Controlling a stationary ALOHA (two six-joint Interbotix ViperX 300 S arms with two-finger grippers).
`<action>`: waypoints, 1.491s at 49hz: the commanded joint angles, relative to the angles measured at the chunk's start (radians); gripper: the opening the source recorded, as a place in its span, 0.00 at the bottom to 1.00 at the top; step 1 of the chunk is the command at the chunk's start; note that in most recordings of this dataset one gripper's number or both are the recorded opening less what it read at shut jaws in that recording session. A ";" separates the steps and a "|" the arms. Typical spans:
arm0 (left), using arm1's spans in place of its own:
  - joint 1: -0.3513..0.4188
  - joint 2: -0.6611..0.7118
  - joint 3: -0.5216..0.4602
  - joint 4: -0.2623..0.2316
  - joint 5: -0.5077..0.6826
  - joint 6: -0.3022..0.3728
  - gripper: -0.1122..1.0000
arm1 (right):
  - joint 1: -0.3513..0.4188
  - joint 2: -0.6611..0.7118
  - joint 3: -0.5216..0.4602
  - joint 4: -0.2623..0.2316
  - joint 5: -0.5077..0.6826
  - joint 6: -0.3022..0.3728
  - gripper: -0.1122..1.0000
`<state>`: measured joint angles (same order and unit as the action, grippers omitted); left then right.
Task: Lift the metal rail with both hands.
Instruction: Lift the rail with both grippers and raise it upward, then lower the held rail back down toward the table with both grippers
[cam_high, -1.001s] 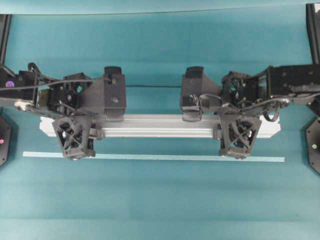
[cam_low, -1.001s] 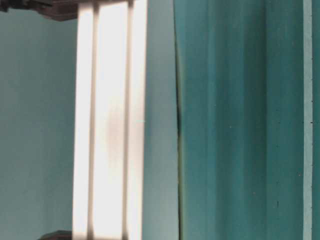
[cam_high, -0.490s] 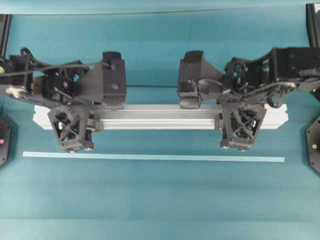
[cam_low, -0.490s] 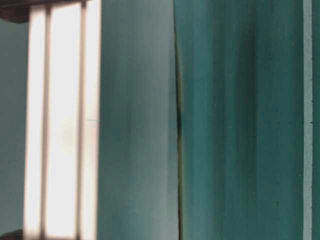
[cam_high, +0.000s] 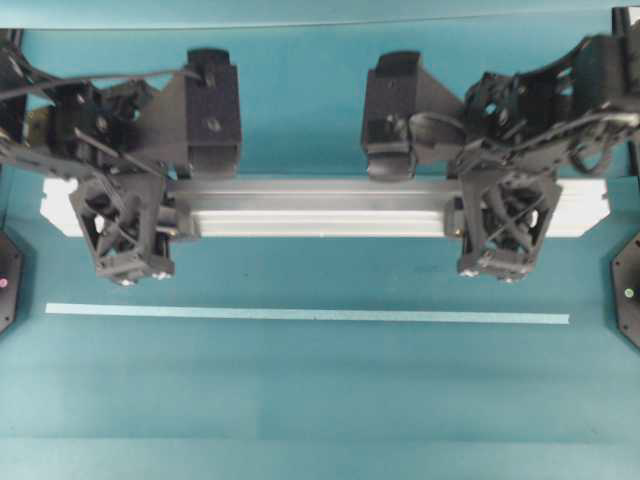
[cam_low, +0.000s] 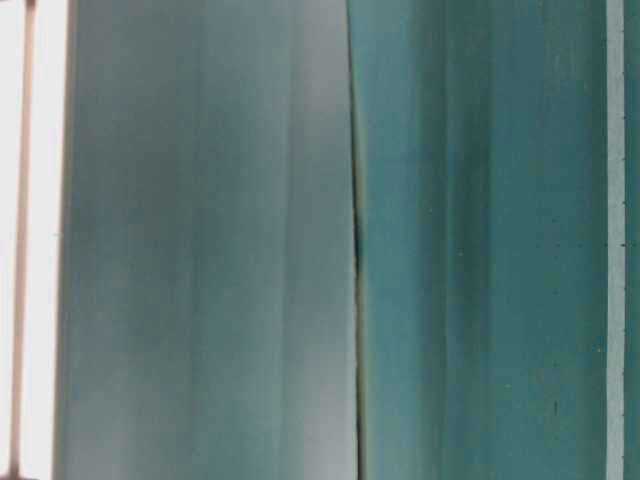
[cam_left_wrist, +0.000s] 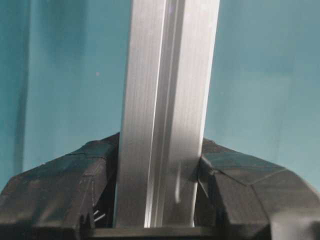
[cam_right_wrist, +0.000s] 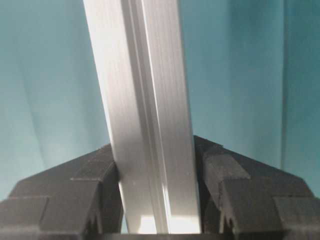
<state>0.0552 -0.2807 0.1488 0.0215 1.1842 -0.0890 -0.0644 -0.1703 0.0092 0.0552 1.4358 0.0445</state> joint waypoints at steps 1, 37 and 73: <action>0.021 -0.012 -0.084 0.005 -0.009 -0.003 0.43 | 0.008 -0.003 -0.077 0.002 -0.006 0.009 0.45; 0.025 -0.008 -0.210 0.005 0.078 0.003 0.43 | 0.014 0.046 -0.232 -0.018 0.155 0.006 0.45; 0.031 -0.017 0.060 0.006 -0.043 0.003 0.43 | 0.012 0.029 0.014 -0.098 -0.028 0.003 0.45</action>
<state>0.0721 -0.2807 0.1902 0.0307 1.1842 -0.0782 -0.0598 -0.1243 -0.0061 -0.0322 1.4711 0.0445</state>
